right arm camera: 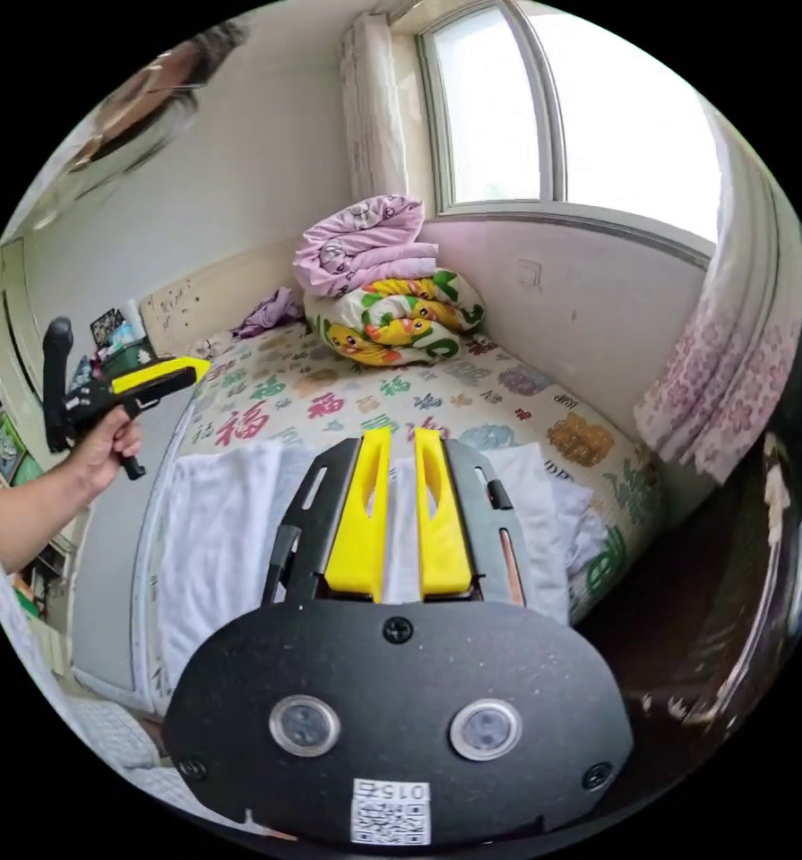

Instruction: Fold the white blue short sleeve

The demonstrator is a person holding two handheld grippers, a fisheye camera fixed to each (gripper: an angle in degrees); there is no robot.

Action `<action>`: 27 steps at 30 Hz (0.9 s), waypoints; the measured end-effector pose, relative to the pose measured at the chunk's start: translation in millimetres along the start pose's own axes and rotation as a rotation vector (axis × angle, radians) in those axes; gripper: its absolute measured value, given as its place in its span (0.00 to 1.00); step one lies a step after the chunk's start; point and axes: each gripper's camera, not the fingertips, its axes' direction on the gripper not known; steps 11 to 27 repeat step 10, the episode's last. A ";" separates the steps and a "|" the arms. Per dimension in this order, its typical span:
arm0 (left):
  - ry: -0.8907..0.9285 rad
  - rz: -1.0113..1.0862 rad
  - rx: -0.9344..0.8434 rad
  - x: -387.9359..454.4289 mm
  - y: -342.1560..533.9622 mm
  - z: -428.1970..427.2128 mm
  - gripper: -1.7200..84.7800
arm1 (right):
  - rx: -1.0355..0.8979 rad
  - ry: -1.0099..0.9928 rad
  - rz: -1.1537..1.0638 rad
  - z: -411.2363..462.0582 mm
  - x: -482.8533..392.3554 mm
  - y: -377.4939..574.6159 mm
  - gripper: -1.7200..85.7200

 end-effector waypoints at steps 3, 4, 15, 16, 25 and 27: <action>0.116 0.002 -0.234 -5.8 38.6 -18.6 0.03 | -0.158 -0.145 0.006 6.1 -33.4 26.7 0.08; 0.103 -0.027 -0.255 -9.1 45.2 -22.3 0.03 | -0.191 -0.189 -0.004 11.0 -44.6 30.2 0.08; 0.143 -0.342 -0.404 -73.6 88.4 -14.4 0.07 | -0.257 -0.378 -0.096 47.8 -83.2 19.6 0.08; 0.143 -0.342 -0.404 -73.6 88.4 -14.4 0.07 | -0.257 -0.378 -0.096 47.8 -83.2 19.6 0.08; 0.143 -0.342 -0.404 -73.6 88.4 -14.4 0.07 | -0.257 -0.378 -0.096 47.8 -83.2 19.6 0.08; 0.143 -0.342 -0.404 -73.6 88.4 -14.4 0.07 | -0.257 -0.378 -0.096 47.8 -83.2 19.6 0.08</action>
